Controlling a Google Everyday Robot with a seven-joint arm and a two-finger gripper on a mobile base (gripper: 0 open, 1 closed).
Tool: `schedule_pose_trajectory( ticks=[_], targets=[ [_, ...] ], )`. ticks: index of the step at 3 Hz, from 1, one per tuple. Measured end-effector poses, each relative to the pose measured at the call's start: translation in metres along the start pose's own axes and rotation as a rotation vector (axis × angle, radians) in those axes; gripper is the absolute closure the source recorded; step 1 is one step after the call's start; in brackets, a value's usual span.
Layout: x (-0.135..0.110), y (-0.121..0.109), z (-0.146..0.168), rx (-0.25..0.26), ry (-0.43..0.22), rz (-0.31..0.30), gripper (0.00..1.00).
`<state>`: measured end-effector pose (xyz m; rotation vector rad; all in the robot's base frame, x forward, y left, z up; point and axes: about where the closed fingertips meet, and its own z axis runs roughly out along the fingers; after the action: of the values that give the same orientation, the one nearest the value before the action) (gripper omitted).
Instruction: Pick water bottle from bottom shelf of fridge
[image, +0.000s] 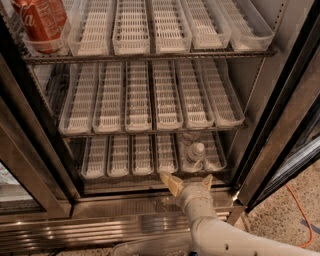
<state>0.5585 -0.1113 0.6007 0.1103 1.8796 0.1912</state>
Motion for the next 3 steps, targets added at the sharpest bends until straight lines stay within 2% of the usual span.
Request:
schedule_pose_trajectory(
  ticks=[1, 2, 3],
  targets=[
    [-0.0034, -0.0066, 0.0074, 0.045, -0.046, 0.0, 0.0],
    [-0.0118, -0.0074, 0.0129, 0.062, -0.098, -0.012, 0.0],
    [-0.0118, -0.0074, 0.013, 0.062, -0.098, -0.012, 0.0]
  ],
)
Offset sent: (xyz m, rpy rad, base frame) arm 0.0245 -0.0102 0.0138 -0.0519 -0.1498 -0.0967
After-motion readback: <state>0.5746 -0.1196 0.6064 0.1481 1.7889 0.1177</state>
